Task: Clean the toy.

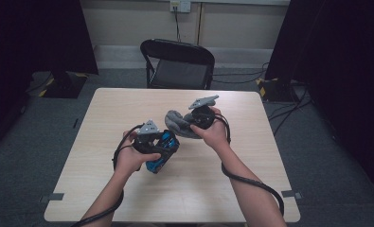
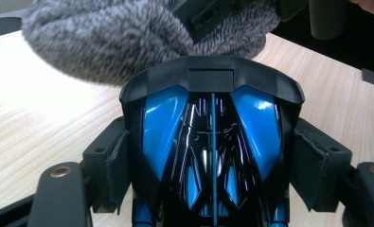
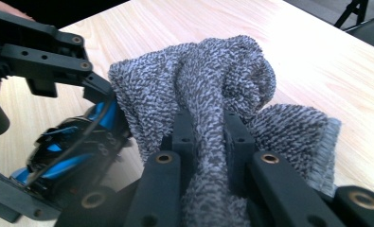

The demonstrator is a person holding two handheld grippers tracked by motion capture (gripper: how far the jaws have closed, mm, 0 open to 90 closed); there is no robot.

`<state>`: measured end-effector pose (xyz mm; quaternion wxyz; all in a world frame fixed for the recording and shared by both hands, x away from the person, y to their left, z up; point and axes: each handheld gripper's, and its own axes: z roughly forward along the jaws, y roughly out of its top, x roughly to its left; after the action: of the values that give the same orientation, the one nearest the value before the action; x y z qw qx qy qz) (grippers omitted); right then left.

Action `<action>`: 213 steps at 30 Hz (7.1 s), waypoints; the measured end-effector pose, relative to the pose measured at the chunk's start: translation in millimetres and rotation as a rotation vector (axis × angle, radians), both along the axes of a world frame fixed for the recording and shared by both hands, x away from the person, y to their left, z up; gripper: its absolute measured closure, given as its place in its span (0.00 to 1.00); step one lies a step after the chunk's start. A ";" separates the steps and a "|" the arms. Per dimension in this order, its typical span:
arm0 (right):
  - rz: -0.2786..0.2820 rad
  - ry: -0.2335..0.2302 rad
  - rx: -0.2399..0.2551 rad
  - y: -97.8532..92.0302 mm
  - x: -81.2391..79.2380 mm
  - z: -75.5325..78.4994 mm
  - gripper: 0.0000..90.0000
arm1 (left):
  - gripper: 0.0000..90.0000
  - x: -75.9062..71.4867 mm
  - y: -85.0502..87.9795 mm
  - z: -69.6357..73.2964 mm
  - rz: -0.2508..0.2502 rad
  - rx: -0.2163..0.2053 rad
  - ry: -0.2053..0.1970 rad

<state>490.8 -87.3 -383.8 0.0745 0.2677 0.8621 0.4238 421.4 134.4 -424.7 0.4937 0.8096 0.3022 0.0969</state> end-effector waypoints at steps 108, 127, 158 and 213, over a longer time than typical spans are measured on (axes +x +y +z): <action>0.130 0.063 0.055 -14.1 -34.3 -43.2 0.88 | 0.28 17.6 -0.4 13.5 0.035 -0.018 -0.012; 0.168 0.096 0.039 2.2 -44.8 -65.9 0.88 | 0.28 30.2 -6.7 11.7 0.071 -0.051 0.009; 0.009 0.020 0.006 -70.3 -20.8 -27.8 0.88 | 0.28 30.5 -5.6 11.9 0.067 -0.035 0.007; 0.054 -0.010 0.087 -28.0 -14.5 -9.4 0.88 | 0.28 13.9 -8.6 14.5 0.035 -0.008 0.002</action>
<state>476.3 -115.3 -393.2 0.0554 0.2452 0.8494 0.4640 435.3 125.8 -410.2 0.4948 0.8025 0.3171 0.1033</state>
